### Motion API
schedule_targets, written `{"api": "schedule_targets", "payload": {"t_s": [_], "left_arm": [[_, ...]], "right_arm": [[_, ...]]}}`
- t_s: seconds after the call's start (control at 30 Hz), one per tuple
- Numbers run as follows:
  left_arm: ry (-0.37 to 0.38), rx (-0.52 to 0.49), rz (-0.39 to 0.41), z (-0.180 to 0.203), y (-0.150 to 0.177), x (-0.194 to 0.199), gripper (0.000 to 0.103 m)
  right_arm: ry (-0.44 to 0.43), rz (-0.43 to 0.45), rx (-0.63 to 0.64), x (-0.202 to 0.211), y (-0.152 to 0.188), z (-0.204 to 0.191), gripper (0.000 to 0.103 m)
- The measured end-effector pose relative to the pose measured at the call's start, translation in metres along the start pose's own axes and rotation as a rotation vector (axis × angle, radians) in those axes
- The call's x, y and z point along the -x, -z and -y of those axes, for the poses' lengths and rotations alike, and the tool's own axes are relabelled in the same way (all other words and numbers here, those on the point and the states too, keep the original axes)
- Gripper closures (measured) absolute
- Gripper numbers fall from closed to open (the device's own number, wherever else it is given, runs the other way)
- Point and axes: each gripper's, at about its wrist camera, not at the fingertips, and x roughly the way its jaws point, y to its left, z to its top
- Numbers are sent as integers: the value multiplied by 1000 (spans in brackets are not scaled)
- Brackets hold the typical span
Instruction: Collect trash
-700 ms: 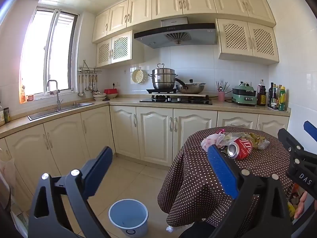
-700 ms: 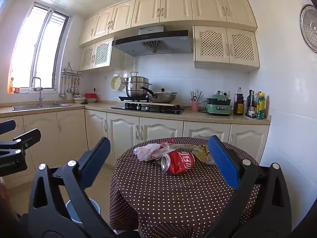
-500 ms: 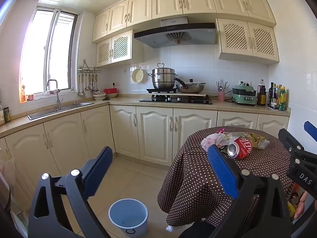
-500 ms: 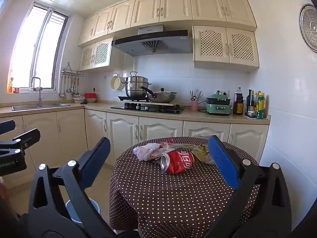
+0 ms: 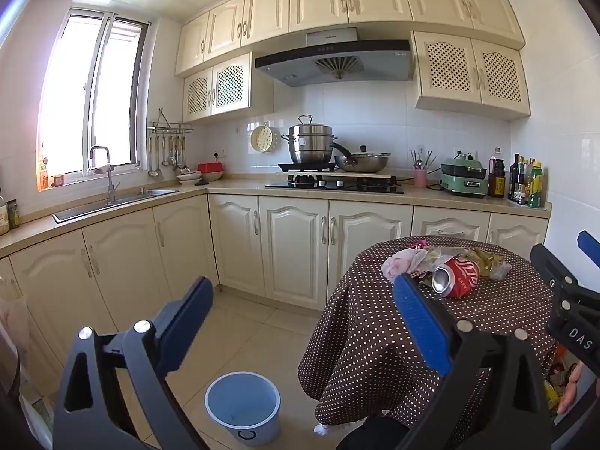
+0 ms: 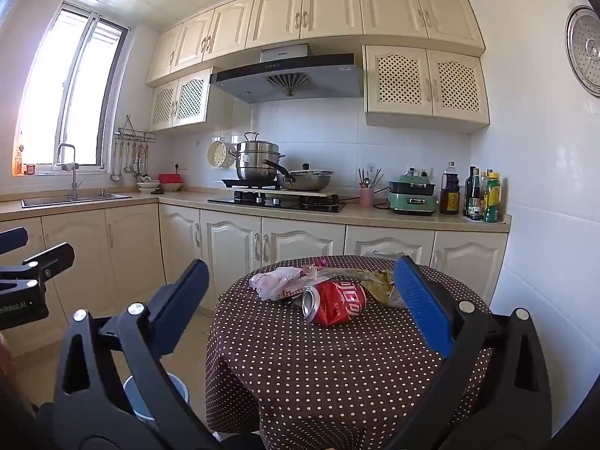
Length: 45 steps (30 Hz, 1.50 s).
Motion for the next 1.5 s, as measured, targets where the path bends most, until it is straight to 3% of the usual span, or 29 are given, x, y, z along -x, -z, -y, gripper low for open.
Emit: {"api": "schedule_targets", "payload": {"t_s": [1.5], "left_arm": [[-2,-24,-23,11,1,-4,8]], "right_arm": [[10,-32,-13,-2,3,4,6]]}}
